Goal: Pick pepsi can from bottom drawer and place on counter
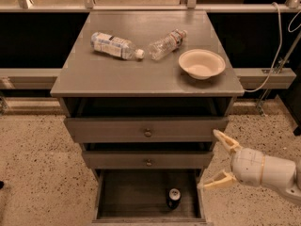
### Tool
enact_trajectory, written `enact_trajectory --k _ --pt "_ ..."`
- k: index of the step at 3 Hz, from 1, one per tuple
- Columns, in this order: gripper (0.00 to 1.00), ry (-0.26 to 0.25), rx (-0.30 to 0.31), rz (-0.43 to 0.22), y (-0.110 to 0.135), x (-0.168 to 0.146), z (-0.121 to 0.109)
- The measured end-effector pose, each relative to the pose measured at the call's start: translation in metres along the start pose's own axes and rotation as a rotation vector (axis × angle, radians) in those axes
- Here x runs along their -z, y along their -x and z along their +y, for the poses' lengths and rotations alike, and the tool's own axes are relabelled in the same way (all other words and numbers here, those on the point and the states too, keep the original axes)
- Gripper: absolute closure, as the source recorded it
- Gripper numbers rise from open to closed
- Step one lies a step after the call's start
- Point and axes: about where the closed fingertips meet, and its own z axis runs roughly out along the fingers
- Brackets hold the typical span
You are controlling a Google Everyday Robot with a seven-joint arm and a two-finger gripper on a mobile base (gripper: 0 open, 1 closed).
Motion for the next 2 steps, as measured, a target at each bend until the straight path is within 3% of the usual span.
enact_trajectory --k 1,2 --pt "0.0 -0.002 0.099 -0.088 -0.053 -0.03 0.012" --pt "0.0 0.004 0.115 -0.124 -0.072 -0.042 0.023"
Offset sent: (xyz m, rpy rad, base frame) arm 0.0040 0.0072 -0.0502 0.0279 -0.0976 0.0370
